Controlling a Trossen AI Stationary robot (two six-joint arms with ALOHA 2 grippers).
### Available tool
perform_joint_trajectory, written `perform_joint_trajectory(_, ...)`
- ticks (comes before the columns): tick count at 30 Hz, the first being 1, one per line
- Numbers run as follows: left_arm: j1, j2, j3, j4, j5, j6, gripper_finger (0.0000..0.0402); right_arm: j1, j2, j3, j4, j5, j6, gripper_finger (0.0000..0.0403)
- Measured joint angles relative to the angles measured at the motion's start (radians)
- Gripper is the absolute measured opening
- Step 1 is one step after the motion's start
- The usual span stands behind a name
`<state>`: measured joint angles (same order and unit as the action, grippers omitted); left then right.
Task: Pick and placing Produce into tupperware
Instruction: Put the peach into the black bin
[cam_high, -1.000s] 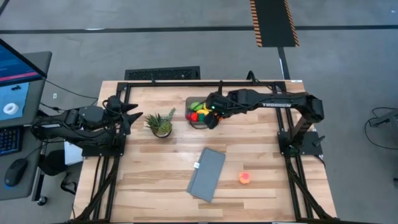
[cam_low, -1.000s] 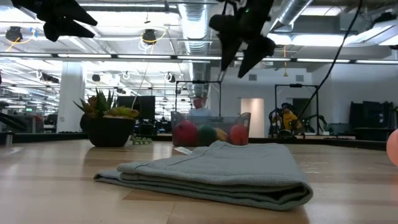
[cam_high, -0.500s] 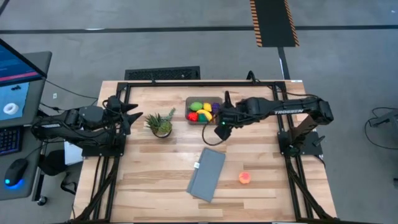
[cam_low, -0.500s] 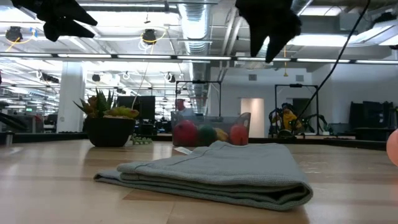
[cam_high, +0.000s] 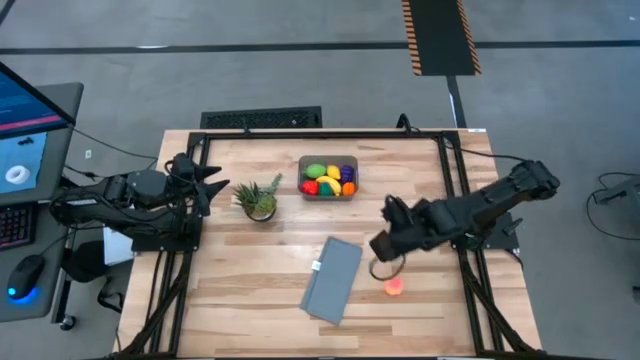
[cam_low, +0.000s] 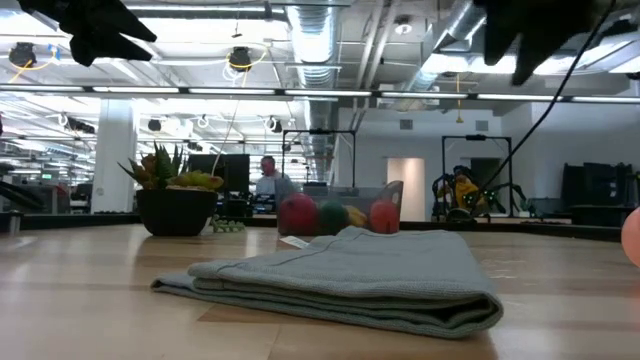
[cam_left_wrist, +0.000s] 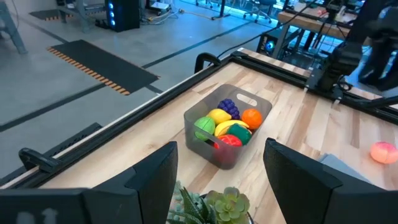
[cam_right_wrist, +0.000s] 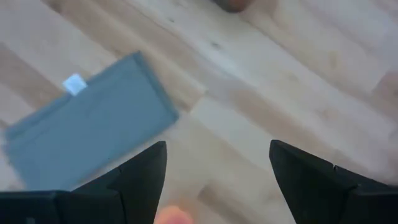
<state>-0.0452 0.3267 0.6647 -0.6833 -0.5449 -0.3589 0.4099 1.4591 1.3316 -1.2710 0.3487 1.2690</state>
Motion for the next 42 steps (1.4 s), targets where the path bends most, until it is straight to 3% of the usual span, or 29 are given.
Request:
perform_joint_trajectory(12, 0.0, 0.0, 0.0, 0.0, -0.004, 0.006, 0.0227, 0.315, -0.031, -0.083, 0.044, 0.045, 0.529, 0.0306)
perform_joint_trajectory(22, 0.0, 0.0, 0.0, 0.0, -0.006, 0.006, 0.0227, 0.451, 0.01, -0.146, 0.116, 0.077, 0.823, 0.0306)
perform_joint_trajectory(42, 0.0, 0.0, 0.0, 0.0, -0.019, 0.005, 0.0227, 0.437, 0.308, -0.145, 0.288, 0.004, 0.854, 0.0306)
